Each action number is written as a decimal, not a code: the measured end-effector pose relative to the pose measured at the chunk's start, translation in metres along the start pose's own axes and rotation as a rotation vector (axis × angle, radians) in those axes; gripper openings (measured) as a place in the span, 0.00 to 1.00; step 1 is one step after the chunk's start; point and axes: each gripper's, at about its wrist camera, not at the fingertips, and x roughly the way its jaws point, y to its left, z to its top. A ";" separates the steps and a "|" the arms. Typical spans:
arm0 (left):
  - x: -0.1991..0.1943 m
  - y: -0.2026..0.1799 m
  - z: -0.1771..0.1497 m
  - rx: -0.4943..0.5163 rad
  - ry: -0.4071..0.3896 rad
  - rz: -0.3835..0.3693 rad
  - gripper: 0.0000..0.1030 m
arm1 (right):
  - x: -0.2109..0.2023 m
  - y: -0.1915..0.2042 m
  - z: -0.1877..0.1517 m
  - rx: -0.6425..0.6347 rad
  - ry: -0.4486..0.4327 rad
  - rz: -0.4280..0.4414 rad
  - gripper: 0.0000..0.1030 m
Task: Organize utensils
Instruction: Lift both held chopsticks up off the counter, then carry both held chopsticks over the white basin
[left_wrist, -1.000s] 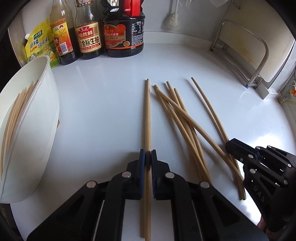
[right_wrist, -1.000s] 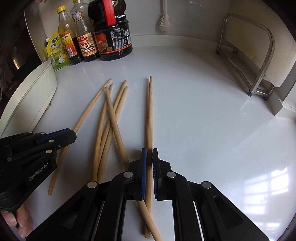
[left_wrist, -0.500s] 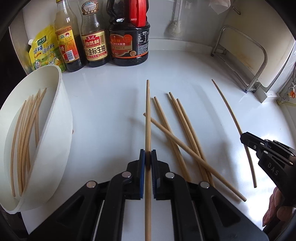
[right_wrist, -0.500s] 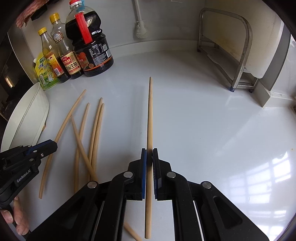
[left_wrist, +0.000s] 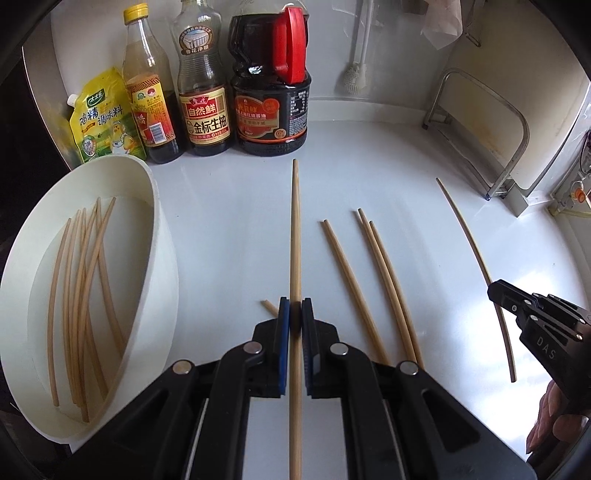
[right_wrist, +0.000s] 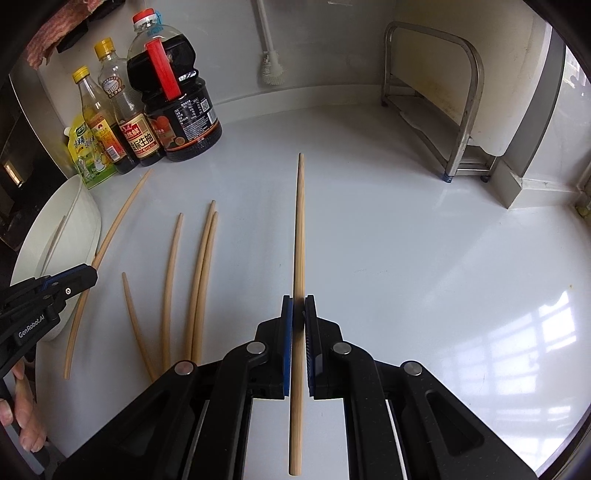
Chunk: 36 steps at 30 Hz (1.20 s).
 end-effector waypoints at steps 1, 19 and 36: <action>-0.004 0.002 0.001 -0.001 -0.004 -0.001 0.07 | -0.003 0.004 0.001 -0.003 -0.002 0.002 0.06; -0.099 0.064 0.022 -0.020 -0.136 -0.013 0.07 | -0.057 0.074 0.018 -0.053 -0.071 0.081 0.06; -0.125 0.183 0.006 -0.137 -0.167 0.078 0.07 | -0.055 0.247 0.051 -0.261 -0.078 0.303 0.06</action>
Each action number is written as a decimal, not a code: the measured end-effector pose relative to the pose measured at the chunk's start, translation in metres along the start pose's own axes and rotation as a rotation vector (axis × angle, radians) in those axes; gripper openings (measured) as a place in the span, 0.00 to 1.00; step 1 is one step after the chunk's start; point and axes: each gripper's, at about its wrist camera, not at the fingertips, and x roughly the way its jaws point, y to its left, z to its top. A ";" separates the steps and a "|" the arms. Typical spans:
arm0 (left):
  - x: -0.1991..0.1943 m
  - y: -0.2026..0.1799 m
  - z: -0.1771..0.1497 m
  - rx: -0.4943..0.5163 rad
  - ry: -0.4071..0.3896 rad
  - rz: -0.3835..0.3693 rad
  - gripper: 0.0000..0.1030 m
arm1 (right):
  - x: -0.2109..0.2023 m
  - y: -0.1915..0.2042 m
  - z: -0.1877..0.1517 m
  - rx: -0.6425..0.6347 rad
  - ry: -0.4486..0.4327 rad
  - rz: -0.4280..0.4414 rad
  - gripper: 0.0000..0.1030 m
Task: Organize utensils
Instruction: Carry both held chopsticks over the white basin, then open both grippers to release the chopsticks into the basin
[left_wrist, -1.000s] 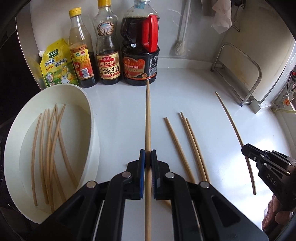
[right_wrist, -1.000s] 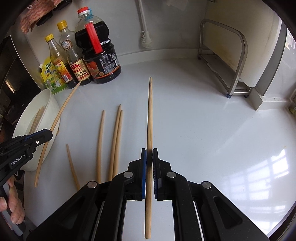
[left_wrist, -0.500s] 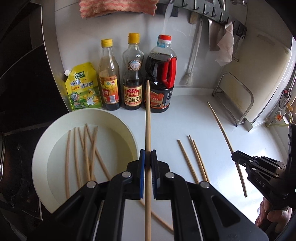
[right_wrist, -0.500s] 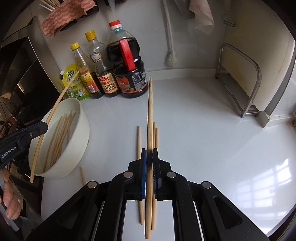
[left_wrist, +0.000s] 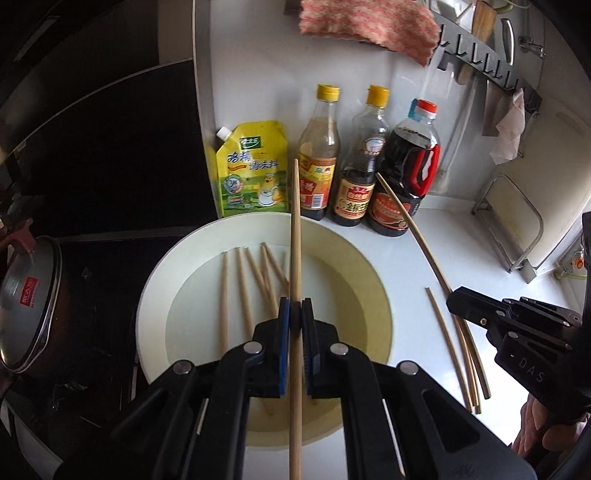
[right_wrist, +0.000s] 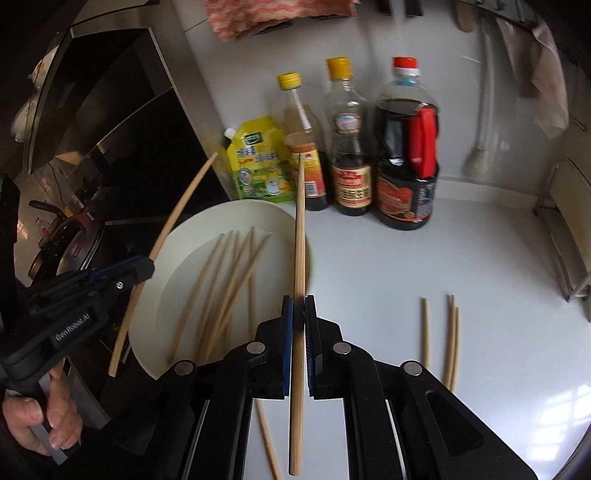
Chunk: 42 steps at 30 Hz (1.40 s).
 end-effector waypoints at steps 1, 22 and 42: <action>0.003 0.006 -0.001 -0.004 0.005 0.007 0.07 | 0.006 0.008 0.004 -0.014 0.006 0.011 0.06; 0.073 0.065 -0.015 -0.096 0.157 0.018 0.09 | 0.120 0.040 0.011 0.014 0.226 0.050 0.06; 0.045 0.069 -0.015 -0.108 0.122 0.034 0.30 | 0.082 0.039 0.007 0.002 0.164 0.016 0.14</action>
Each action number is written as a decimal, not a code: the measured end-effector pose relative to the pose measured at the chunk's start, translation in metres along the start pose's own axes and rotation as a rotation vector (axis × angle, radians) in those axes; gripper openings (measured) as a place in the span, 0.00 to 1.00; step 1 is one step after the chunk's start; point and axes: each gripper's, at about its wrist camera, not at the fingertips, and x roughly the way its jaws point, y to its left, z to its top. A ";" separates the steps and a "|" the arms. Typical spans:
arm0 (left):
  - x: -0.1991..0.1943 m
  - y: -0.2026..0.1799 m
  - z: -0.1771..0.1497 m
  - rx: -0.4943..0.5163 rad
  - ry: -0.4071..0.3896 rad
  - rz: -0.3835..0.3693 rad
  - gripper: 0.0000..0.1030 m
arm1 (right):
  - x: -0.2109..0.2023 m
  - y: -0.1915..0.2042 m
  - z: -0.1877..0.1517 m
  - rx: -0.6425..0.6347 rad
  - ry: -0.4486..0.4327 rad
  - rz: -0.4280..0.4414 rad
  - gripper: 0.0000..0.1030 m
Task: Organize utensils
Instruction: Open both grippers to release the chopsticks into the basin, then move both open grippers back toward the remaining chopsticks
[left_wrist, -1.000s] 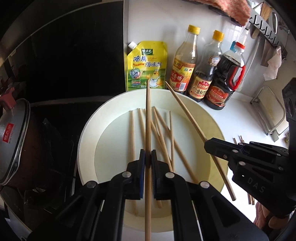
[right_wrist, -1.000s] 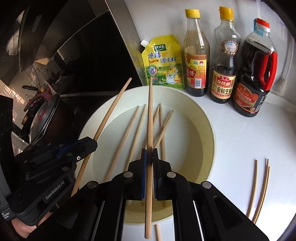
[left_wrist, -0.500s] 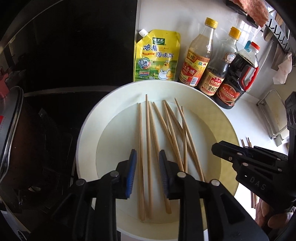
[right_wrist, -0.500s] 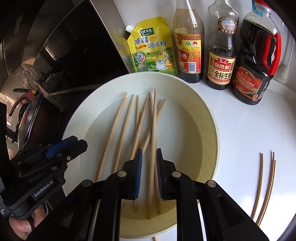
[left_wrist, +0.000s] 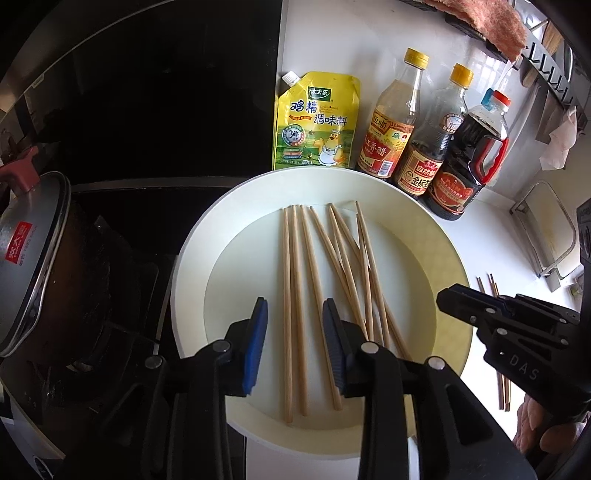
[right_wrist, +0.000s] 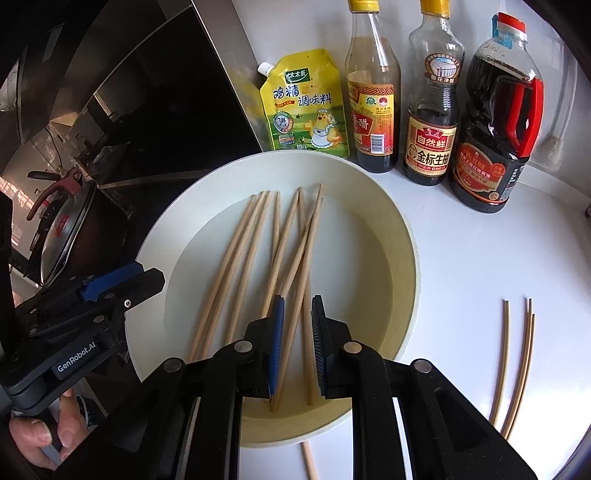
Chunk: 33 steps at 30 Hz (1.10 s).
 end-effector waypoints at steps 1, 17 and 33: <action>-0.002 -0.001 -0.002 0.002 0.001 0.000 0.30 | -0.003 -0.001 -0.002 0.004 -0.005 -0.001 0.14; -0.039 -0.044 -0.029 0.059 -0.033 -0.011 0.42 | -0.057 -0.033 -0.044 0.068 -0.066 -0.011 0.23; -0.061 -0.104 -0.084 -0.020 -0.017 0.016 0.63 | -0.115 -0.147 -0.119 0.181 -0.061 -0.130 0.31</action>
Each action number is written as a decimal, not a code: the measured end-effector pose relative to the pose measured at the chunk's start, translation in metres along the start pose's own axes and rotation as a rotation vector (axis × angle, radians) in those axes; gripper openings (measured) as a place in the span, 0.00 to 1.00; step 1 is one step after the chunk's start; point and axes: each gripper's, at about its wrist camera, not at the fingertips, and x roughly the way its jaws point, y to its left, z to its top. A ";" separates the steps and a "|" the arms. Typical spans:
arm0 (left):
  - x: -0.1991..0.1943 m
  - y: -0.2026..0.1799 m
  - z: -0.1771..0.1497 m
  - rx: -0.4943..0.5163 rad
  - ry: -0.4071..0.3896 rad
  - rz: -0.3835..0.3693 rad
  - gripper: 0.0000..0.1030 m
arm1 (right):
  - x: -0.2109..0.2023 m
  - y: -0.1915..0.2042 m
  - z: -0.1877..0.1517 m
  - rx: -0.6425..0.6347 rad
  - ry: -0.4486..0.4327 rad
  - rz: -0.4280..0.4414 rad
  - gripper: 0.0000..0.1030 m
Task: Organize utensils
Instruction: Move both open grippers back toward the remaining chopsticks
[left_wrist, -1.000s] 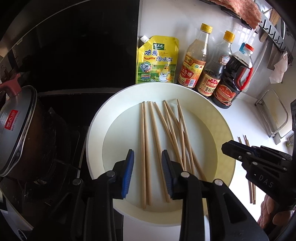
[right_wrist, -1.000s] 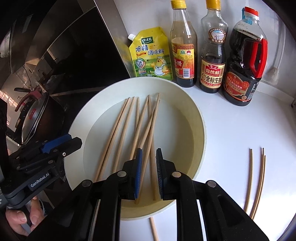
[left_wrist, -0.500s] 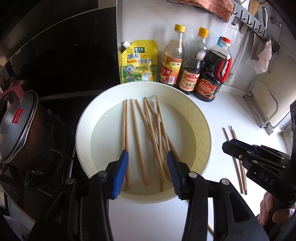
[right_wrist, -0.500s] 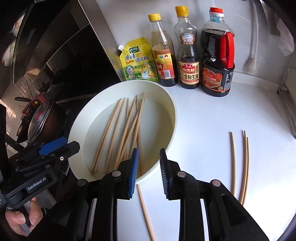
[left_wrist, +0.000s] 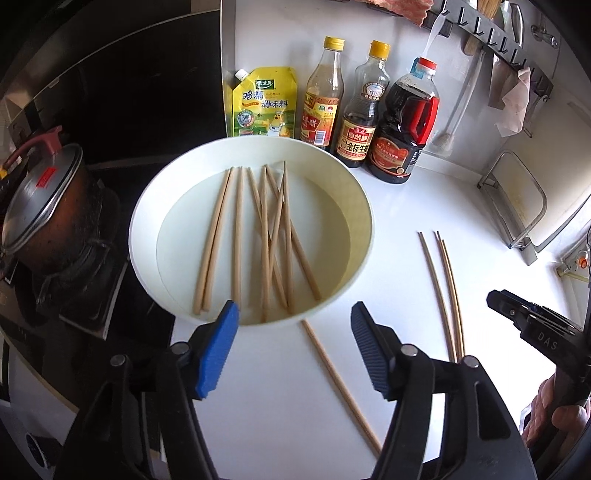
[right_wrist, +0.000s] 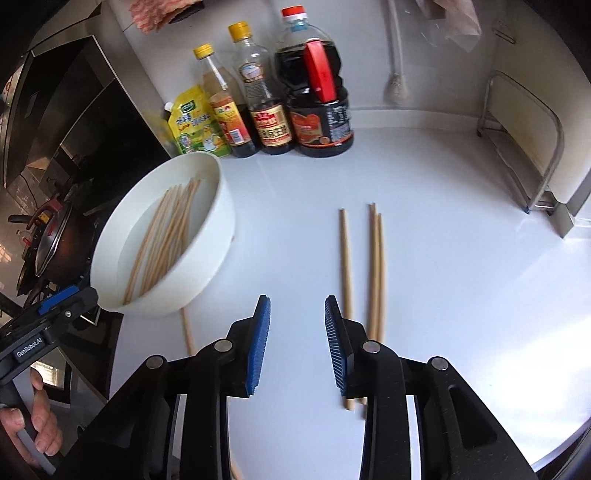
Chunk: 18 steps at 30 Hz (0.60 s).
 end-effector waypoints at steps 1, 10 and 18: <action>0.000 -0.002 -0.005 -0.017 0.000 0.005 0.66 | 0.000 -0.009 -0.002 0.001 0.001 -0.014 0.31; 0.017 -0.020 -0.043 -0.106 0.036 0.099 0.68 | 0.029 -0.057 -0.015 -0.030 0.037 -0.054 0.32; 0.040 -0.020 -0.070 -0.175 0.063 0.146 0.69 | 0.062 -0.065 -0.021 -0.078 0.056 -0.047 0.32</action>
